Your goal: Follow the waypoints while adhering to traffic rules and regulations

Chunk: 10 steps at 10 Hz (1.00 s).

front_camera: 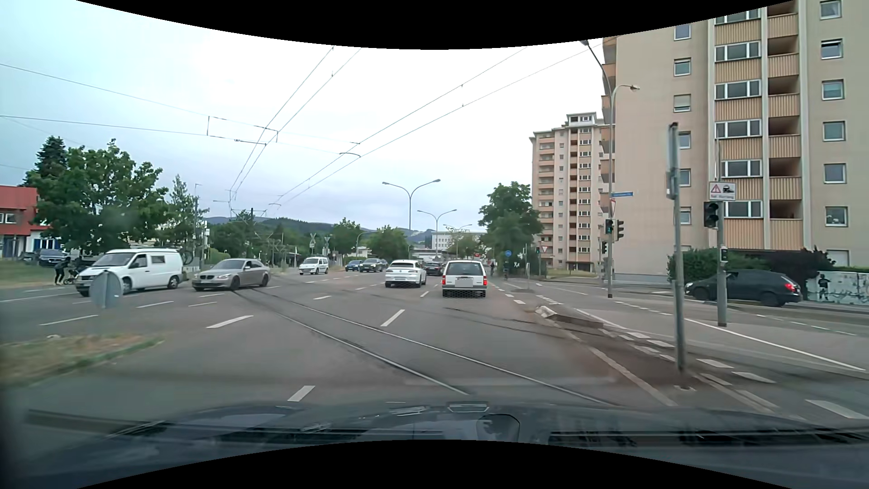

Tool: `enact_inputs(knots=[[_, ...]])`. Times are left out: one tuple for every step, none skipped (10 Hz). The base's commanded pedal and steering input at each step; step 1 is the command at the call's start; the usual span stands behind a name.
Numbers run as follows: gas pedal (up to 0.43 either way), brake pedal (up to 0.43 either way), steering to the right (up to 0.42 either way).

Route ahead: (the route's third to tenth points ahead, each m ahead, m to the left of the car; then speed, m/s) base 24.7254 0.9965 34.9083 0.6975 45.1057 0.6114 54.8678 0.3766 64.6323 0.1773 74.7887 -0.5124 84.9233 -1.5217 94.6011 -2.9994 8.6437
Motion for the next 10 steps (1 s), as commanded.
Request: enact_inputs(knots=[[0.169,0.000,0.002],[0.169,0.000,0.001],[0.157,0.000,0.001],[0.157,0.000,0.001],[0.157,0.000,0.001],[0.157,0.000,0.001],[0.157,0.000,0.001],[0.157,0.000,0.001],[0.157,0.000,0.001],[0.157,0.000,0.001]])
